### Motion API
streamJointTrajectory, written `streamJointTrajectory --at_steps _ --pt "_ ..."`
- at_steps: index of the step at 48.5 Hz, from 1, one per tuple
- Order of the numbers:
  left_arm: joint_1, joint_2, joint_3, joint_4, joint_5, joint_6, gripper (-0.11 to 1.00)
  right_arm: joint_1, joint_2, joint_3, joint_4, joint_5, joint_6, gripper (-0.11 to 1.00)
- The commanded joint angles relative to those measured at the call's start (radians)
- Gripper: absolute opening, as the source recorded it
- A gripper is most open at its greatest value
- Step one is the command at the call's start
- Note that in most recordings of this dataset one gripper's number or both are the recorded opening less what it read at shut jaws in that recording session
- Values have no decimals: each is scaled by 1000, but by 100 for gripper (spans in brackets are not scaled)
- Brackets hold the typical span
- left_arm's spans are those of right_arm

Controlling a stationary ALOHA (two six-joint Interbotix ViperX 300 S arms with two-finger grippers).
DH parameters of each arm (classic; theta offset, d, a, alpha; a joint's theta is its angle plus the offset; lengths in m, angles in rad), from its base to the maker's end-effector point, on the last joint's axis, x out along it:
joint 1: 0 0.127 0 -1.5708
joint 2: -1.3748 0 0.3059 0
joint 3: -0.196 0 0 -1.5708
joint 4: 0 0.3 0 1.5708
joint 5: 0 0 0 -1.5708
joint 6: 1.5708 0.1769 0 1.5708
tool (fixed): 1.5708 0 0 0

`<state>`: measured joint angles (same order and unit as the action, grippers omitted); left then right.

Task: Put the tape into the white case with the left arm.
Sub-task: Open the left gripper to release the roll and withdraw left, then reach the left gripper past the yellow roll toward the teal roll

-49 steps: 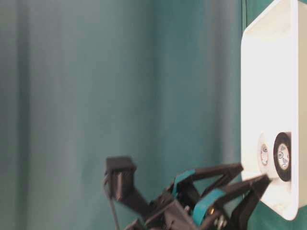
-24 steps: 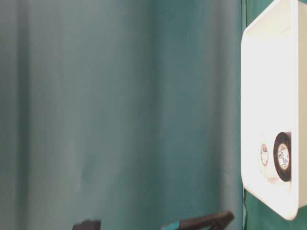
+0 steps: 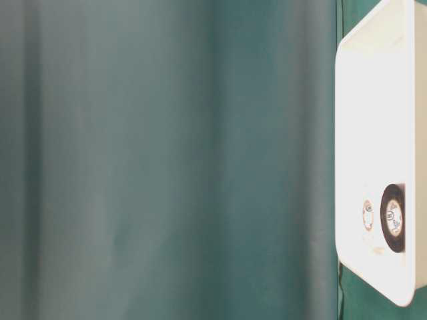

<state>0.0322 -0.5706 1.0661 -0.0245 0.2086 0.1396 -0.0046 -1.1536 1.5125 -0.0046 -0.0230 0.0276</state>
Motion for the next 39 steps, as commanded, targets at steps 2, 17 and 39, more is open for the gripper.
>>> streamJointTrajectory --at_steps 2,17,39 --pt "-8 -37 11 -3 3 -5 95 0 6 -11 -2 -11 2 -9" --pt "-8 -107 46 -2 11 -5 95 0 6 -11 -2 -9 2 -9" --pt "-28 -100 54 -3 2 -5 95 0 6 -11 -2 -11 2 -9"
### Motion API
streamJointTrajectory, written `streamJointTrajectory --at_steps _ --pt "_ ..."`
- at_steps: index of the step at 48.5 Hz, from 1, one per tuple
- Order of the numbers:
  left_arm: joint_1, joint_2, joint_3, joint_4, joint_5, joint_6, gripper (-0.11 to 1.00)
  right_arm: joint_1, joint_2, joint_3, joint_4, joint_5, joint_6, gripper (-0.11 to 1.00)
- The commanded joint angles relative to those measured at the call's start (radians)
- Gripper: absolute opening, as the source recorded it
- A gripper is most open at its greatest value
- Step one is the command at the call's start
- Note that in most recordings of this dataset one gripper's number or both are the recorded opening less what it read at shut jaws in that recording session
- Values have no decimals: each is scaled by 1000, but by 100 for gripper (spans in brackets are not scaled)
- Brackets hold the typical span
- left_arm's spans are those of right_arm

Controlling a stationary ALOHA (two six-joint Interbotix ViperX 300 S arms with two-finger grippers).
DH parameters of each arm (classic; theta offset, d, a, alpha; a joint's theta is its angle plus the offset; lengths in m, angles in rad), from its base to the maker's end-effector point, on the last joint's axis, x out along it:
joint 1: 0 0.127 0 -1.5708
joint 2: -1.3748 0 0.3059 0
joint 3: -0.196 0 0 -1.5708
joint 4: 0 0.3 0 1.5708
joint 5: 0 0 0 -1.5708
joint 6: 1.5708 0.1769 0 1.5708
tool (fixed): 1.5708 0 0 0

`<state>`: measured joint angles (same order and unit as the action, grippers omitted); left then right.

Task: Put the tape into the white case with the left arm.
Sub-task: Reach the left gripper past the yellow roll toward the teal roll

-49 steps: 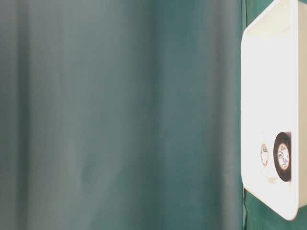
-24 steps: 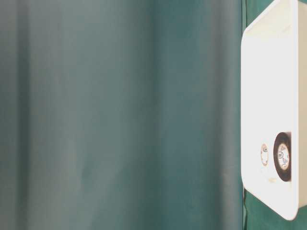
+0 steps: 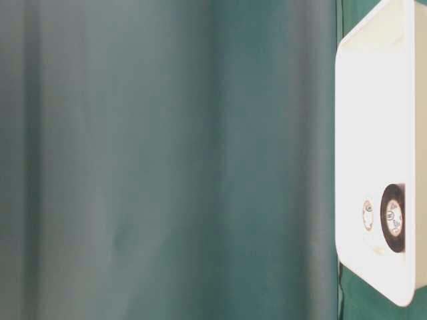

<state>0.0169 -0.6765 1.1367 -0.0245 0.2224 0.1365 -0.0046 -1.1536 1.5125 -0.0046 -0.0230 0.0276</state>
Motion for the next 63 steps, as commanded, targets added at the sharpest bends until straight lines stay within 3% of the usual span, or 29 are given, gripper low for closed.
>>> streamJointTrajectory --at_steps 1,28,63 --pt "-17 11 -18 -2 -14 -2 95 0 6 -11 -2 -12 2 -9" --pt "-156 235 -152 -2 -34 0 95 -2 6 -11 -2 -11 2 -9" --pt "-204 330 -213 -2 -31 9 95 0 6 -11 -2 -11 2 -9"
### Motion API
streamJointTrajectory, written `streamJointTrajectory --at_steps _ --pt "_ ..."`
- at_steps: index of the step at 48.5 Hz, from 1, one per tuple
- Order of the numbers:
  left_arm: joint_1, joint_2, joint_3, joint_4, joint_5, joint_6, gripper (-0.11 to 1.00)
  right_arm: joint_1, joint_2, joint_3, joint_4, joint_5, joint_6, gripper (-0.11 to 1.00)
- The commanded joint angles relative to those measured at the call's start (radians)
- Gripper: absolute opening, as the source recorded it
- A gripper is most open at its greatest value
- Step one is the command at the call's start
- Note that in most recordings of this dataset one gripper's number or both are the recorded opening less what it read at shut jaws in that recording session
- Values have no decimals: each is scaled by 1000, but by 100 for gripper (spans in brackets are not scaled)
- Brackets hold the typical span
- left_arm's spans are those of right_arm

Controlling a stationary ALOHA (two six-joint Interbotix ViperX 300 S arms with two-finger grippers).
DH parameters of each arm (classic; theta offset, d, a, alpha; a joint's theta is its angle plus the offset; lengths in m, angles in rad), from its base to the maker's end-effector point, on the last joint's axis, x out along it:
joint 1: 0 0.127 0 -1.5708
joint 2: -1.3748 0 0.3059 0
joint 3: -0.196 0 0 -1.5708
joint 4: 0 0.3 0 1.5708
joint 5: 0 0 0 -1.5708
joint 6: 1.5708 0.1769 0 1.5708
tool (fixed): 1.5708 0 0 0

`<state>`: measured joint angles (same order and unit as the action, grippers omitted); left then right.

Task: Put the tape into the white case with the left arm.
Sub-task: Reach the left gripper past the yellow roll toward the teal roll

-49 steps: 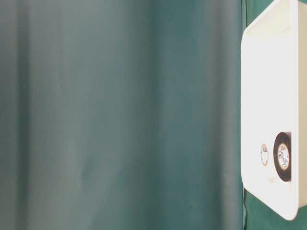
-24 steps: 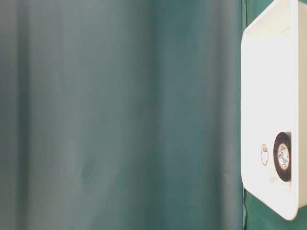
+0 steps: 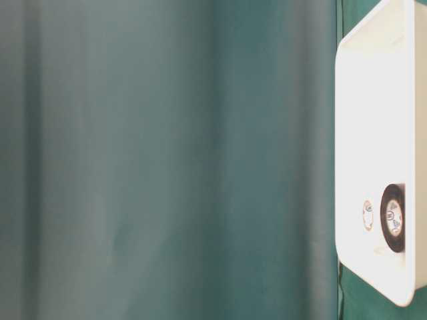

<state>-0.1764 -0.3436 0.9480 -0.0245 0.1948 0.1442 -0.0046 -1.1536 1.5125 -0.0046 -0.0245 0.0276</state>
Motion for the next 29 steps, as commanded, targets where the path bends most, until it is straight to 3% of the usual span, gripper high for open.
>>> streamJointTrajectory --at_steps 1,15,29 --pt "-12 -2 -26 -2 -3 2 95 0 6 -11 -2 -11 2 -9" --pt "-49 41 -67 -2 -3 -2 95 0 6 -11 -2 -9 2 -9" --pt "-71 149 -173 -2 -3 -3 95 0 6 -11 -2 -11 2 -9"
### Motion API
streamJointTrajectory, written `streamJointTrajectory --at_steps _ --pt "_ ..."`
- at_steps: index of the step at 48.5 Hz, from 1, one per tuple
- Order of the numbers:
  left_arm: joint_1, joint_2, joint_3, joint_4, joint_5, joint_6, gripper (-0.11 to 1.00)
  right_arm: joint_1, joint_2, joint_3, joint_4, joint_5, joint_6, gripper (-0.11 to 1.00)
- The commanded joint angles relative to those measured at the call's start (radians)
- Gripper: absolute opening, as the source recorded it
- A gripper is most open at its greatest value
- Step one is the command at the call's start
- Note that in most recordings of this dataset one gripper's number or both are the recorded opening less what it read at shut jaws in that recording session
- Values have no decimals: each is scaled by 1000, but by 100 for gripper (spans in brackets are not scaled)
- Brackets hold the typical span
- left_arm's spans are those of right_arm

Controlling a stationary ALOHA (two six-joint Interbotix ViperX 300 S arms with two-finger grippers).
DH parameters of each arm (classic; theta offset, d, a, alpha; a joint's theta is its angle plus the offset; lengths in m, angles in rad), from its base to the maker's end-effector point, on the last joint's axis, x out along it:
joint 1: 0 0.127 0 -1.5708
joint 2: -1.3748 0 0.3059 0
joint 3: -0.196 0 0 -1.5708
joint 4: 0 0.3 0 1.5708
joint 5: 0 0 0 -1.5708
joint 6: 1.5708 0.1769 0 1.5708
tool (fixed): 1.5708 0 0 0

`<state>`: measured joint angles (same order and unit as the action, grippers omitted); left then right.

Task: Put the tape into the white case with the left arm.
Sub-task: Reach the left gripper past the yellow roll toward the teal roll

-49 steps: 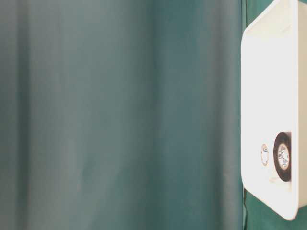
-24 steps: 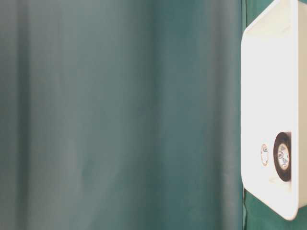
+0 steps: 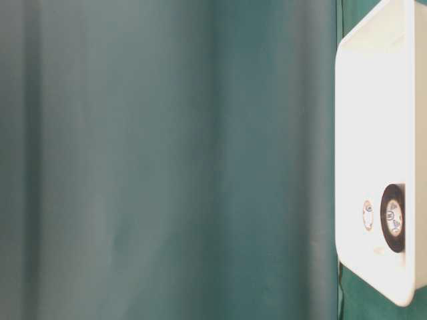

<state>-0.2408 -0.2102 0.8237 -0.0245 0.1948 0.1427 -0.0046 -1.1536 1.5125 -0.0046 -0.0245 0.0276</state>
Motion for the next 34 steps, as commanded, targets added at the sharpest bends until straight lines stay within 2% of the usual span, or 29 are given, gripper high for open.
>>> streamJointTrajectory --at_steps 1,23,34 --pt "-8 25 -58 -2 -3 -2 95 -2 6 -11 -2 -11 2 -9" --pt "-46 216 -265 -2 6 -6 95 0 6 -6 -2 -18 2 -9" --pt "-69 305 -382 -2 51 -6 95 -2 6 -5 -2 -18 2 -9"
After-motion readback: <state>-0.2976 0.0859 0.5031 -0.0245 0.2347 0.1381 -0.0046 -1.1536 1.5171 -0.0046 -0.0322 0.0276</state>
